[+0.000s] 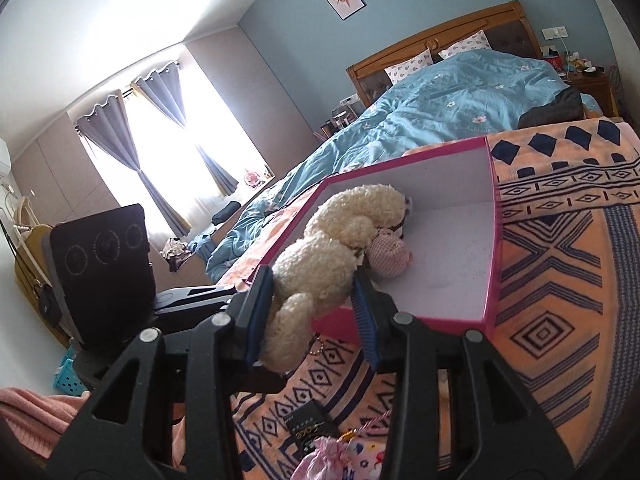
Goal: Organize objects
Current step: 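Lower the cream teddy into the box and open both grippers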
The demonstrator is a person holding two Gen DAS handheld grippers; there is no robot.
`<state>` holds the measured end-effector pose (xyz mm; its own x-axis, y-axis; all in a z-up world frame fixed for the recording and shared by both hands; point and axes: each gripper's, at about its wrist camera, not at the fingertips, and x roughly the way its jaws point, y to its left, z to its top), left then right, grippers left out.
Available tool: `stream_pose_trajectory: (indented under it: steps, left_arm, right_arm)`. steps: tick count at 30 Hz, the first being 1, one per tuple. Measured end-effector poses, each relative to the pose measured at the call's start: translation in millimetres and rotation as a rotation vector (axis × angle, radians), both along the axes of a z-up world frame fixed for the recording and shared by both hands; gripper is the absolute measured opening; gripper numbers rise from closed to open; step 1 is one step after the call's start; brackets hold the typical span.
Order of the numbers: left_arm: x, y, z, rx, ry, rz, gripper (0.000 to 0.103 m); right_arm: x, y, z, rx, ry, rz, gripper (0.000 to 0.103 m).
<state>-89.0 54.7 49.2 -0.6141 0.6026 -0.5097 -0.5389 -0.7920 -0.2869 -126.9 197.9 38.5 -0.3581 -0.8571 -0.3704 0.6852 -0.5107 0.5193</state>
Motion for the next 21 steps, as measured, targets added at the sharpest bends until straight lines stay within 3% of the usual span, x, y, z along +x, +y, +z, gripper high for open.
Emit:
stream_pose_trajectory:
  steps: [7,21]
  left_arm:
    - [-28,-2,-2,-0.038,-0.01,0.027,0.041]
    - [-79,-5,-30,-0.08,-0.108,0.085,0.041]
  right_arm:
    - [-27,-7,-2,0.017,0.0,-0.016,0.042]
    - [-72,-25,-24,0.127,-0.04,-0.064,0.042]
